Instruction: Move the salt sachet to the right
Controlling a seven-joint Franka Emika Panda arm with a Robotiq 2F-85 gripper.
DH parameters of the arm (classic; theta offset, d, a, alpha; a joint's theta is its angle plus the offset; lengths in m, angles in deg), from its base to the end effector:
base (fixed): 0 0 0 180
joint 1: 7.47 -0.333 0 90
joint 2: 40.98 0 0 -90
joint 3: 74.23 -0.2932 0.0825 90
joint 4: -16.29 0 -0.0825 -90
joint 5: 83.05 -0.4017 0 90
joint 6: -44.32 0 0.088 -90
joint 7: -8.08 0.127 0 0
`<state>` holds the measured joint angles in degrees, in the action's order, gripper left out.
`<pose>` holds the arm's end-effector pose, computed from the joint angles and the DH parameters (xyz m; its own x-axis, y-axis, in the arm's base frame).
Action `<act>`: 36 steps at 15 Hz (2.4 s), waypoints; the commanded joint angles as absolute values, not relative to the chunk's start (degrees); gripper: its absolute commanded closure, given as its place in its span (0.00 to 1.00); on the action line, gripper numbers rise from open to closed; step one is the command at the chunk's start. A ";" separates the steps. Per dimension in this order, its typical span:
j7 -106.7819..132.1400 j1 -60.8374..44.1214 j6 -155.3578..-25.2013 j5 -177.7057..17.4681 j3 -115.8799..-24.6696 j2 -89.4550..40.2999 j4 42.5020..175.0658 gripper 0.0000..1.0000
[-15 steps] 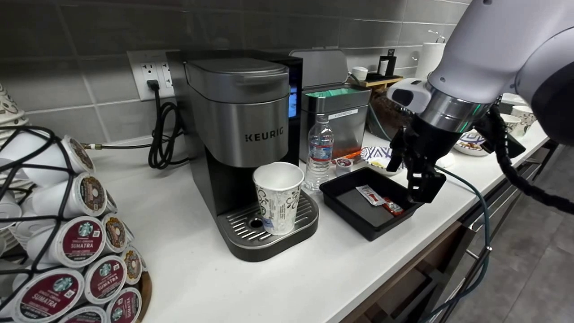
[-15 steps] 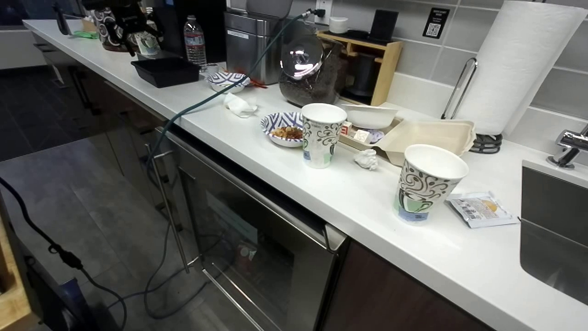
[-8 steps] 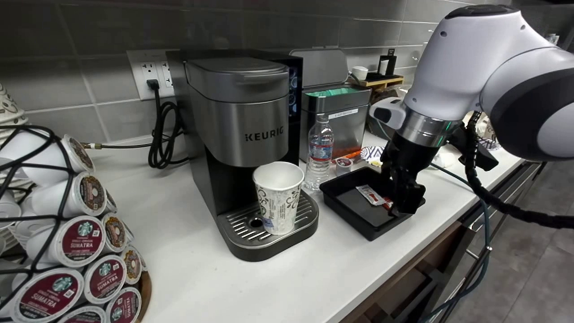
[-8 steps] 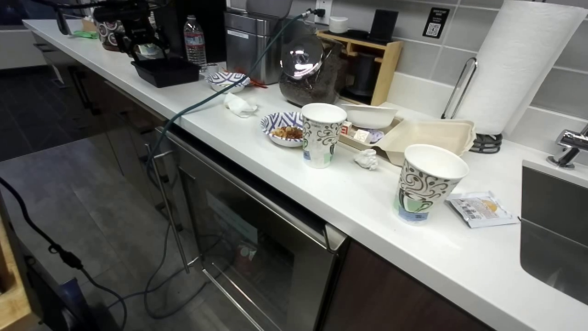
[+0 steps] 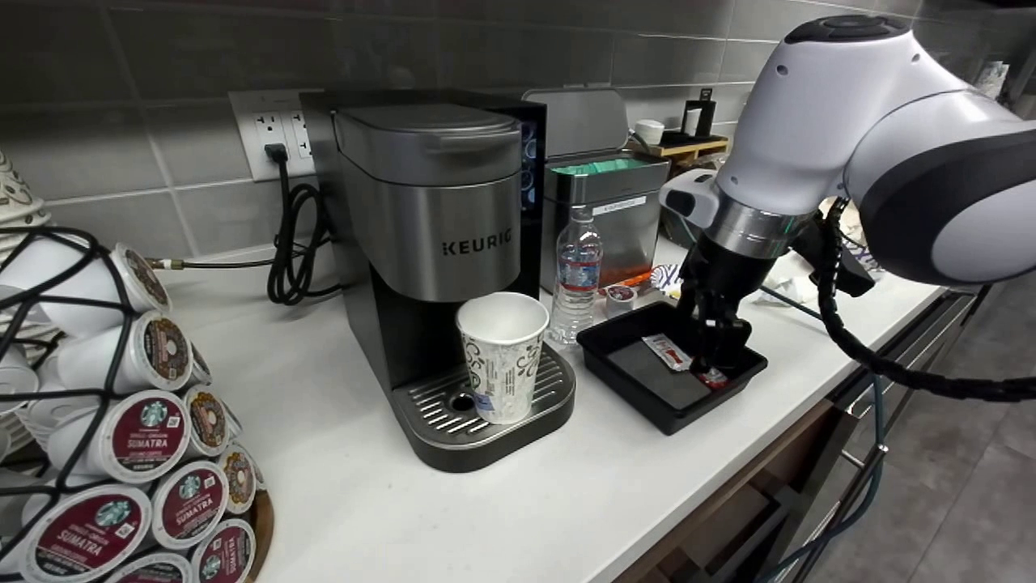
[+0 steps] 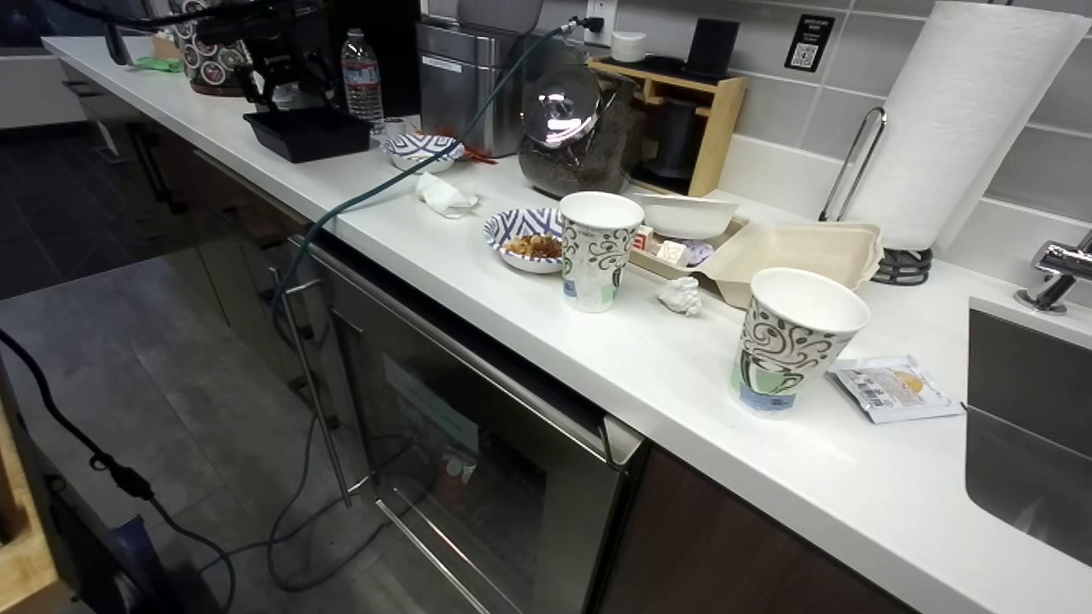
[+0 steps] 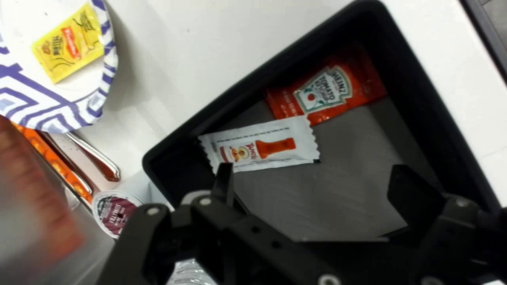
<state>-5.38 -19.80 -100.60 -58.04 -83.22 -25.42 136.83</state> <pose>0.5618 0.2188 0.2511 0.5852 0.8090 0.0547 0.7697 -0.5755 0.2762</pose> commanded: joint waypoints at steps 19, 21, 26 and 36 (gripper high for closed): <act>-8.02 -20.50 -90.75 -58.42 -82.30 -15.39 125.83 0.63; -8.91 -20.53 -89.73 -58.87 -82.78 -15.10 125.29 0.79; -10.27 -20.48 -88.13 -59.69 -83.64 -14.79 124.93 1.00; -14.66 -17.37 -95.63 -67.91 -86.81 -30.50 132.80 1.00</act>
